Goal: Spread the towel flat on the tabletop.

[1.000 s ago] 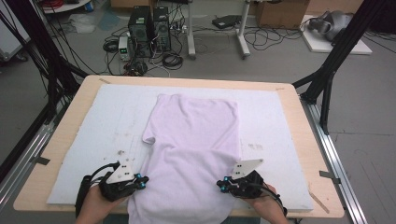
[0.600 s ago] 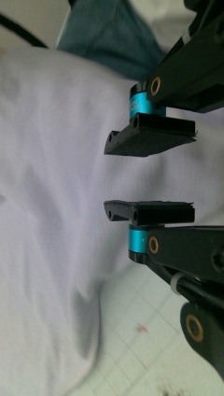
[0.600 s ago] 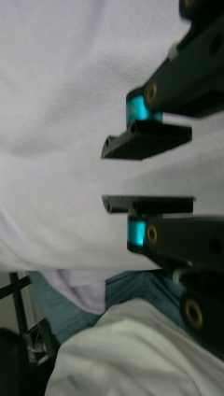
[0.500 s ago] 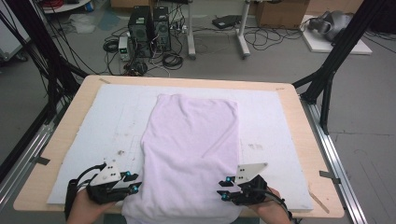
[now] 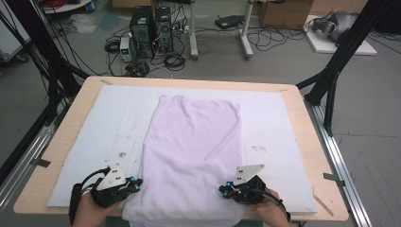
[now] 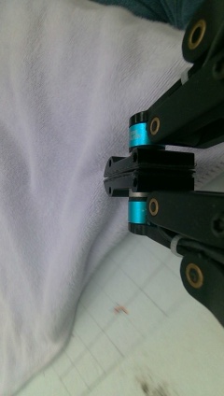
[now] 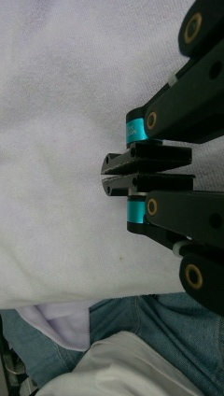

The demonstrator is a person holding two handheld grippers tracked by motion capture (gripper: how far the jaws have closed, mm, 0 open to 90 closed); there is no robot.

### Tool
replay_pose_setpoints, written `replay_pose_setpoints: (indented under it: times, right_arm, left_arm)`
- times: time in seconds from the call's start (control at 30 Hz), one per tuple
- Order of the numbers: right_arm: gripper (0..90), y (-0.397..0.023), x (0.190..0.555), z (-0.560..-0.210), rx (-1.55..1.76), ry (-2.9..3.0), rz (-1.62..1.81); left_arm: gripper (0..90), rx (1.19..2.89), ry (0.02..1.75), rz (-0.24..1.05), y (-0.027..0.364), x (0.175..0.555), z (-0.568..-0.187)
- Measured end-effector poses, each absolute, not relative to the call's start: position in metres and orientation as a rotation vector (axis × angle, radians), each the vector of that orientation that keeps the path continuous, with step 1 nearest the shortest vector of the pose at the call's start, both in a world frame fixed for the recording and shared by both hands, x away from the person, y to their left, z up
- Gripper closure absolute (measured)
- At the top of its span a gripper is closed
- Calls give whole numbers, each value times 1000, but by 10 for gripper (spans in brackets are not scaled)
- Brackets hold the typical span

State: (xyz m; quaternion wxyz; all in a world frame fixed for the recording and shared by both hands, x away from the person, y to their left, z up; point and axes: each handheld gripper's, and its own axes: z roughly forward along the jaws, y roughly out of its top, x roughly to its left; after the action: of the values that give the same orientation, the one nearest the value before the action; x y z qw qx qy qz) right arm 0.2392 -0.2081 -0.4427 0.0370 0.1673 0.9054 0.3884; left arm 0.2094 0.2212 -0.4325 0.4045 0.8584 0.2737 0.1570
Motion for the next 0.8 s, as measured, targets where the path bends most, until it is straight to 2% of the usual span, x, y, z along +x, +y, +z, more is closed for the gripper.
replay_pose_setpoints:
  times: [0.27, 0.33, 0.37, 0.43, 0.5, 0.53, 0.57, 0.63, 0.8]
  right_arm:
    - [874, -210, 231, -433, 469, 2773, 1228]
    - [819, -215, 230, -428, 469, 2749, 1263]
    - [751, -217, 230, -426, 475, 2743, 1263]
    - [692, -219, 229, -425, 482, 2773, 1249]
    - [673, -219, 228, -430, 464, 2797, 1217]
    - [679, -218, 227, -433, 459, 2810, 1200]
    - [714, -217, 226, -435, 462, 2819, 1182]
    - [860, -216, 226, -442, 452, 2814, 1167]
    - [888, -218, 226, -439, 414, 2840, 1168]
  left_arm:
    - [886, 2160, 680, 401, 233, 185, -424]
    - [877, 2174, 667, 392, 231, 185, -426]
    - [849, 2173, 652, 377, 229, 186, -428]
    - [689, 2179, 638, 365, 226, 190, -432]
    - [637, 2196, 628, 339, 221, 195, -438]
    - [650, 2208, 626, 334, 219, 197, -440]
    - [712, 2233, 608, 321, 217, 199, -444]
    - [851, 2222, 601, 330, 218, 200, -444]
    - [877, 2218, 631, 363, 222, 193, -442]
